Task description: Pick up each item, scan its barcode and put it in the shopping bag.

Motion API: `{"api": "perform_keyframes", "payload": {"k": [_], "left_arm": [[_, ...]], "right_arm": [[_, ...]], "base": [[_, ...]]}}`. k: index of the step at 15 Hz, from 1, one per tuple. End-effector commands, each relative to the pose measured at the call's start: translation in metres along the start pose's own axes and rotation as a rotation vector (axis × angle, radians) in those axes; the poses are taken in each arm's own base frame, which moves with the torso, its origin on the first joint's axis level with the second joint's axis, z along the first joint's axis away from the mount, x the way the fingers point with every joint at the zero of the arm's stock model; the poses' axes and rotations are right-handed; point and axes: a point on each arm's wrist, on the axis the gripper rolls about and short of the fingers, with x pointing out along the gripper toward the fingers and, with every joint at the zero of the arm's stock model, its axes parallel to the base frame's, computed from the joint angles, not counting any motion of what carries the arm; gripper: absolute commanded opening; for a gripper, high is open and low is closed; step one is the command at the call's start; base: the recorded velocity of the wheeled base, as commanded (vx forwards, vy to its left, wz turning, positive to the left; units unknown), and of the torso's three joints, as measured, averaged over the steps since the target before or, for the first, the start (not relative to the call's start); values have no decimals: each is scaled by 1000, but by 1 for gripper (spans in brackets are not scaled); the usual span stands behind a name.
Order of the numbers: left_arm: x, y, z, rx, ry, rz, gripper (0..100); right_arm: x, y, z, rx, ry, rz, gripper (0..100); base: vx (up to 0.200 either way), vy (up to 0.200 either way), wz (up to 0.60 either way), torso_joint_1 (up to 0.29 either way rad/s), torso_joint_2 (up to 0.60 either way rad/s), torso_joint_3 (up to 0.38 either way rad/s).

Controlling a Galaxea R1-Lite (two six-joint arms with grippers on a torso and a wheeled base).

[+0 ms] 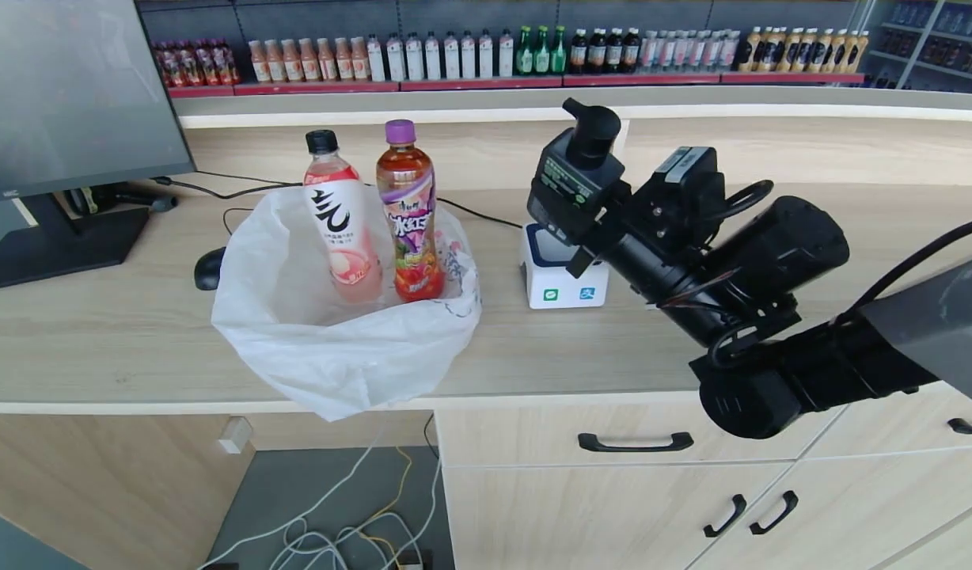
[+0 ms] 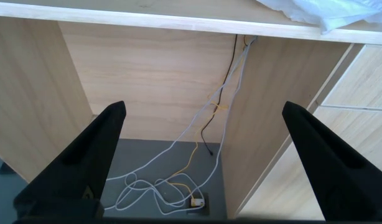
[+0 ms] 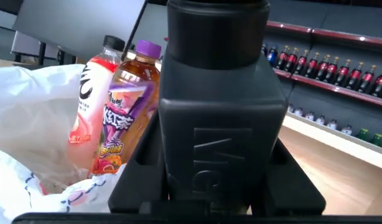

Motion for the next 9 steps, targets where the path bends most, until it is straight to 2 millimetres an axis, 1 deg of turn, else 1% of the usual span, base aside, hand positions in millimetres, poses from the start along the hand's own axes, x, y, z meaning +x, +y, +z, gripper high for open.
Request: {"api": "perform_keyframes", "payload": {"k": [1,2,5,7,9], "left_arm": [[0,0,0,0,0,0,100],[0,0,0,0,0,-1,100],[0,0,0,0,0,0,100],[0,0,0,0,0,-1,100],[0,0,0,0,0,0,100]], "right_arm": [[1,1,-16,-36,13,21,0],[2,0,-18,-73,3,38,0],[5,-12,-26,-157,-30,73,0],[5,-24,-34,-219,-49,90,0],[11,-29,-41,-255,-90,133,0]], "base": [[0,0,0,0,0,0],[0,0,0,0,0,0],[0,0,0,0,0,0],[0,0,0,0,0,0],[0,0,0,0,0,0]]}}
